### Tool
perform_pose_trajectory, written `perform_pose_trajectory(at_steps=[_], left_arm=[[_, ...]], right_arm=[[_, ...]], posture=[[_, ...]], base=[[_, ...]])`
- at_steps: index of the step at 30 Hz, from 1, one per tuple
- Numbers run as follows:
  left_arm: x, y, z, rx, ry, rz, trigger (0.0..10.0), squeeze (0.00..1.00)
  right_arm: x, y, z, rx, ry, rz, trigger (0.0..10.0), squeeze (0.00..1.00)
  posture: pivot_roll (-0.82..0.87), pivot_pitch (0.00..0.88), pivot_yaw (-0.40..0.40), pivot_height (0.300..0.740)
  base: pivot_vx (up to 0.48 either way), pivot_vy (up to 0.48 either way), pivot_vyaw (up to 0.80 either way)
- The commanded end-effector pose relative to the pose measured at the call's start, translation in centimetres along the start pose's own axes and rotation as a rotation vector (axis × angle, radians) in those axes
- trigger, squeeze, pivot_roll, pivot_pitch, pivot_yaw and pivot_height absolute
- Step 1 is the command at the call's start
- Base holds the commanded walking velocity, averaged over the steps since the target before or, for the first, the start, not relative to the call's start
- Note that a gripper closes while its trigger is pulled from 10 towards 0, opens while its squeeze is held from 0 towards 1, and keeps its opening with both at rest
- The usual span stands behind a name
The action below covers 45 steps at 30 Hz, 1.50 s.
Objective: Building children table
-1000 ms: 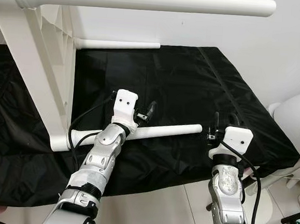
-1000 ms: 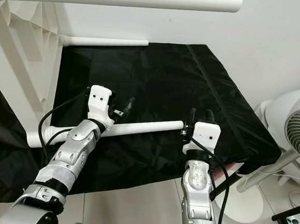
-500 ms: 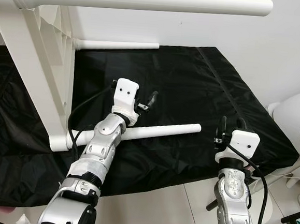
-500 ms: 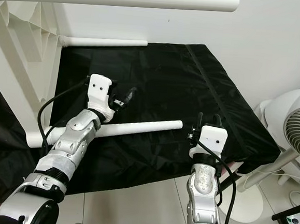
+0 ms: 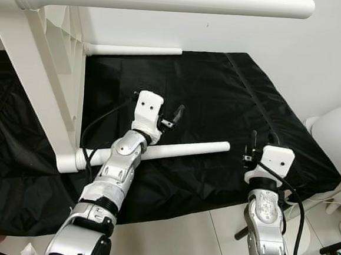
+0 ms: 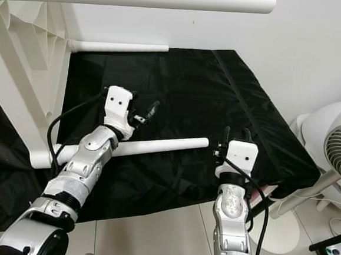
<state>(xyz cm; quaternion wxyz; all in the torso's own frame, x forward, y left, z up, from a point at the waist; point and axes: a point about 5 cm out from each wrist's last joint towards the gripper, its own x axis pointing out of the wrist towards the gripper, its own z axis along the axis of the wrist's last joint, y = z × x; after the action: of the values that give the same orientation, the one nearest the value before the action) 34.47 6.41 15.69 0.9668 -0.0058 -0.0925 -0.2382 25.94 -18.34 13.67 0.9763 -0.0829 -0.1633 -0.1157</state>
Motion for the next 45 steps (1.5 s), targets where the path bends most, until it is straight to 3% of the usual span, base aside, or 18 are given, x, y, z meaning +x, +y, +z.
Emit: perform_pose_trajectory(at_steps=[1, 8, 25, 45], left_arm=[[-0.4, 0.3, -0.5, 0.023, 0.012, 0.010, 10.0, 0.00], [-0.4, 0.5, -0.4, 0.049, 0.009, 0.007, 10.0, 0.00], [-0.8, 0.3, -0.6, 0.090, 0.014, -0.013, 10.0, 0.00], [-0.6, 0.7, -0.7, 0.093, 0.025, 0.025, 10.0, 0.00]], right_arm=[[-0.1, 0.0, -0.3, -0.011, 0.016, 0.004, 10.0, 0.00], [-0.3, -0.1, -0.5, -0.013, 0.023, -0.003, 10.0, 0.00], [-1.0, 0.2, -0.7, 0.015, 0.040, 0.013, 10.0, 0.00], [-1.0, 0.3, -0.9, 0.011, 0.048, 0.033, 10.0, 0.00]], posture=[[-0.02, 0.000, -0.012, 0.740], [-0.02, 0.000, -0.010, 0.740], [-0.01, 0.000, -0.009, 0.740], [-0.01, 0.000, -0.021, 0.740]], base=[[0.000, 0.000, 0.77], [0.000, 0.000, 0.71], [0.000, 0.000, 0.00], [0.000, -0.306, 0.00]])
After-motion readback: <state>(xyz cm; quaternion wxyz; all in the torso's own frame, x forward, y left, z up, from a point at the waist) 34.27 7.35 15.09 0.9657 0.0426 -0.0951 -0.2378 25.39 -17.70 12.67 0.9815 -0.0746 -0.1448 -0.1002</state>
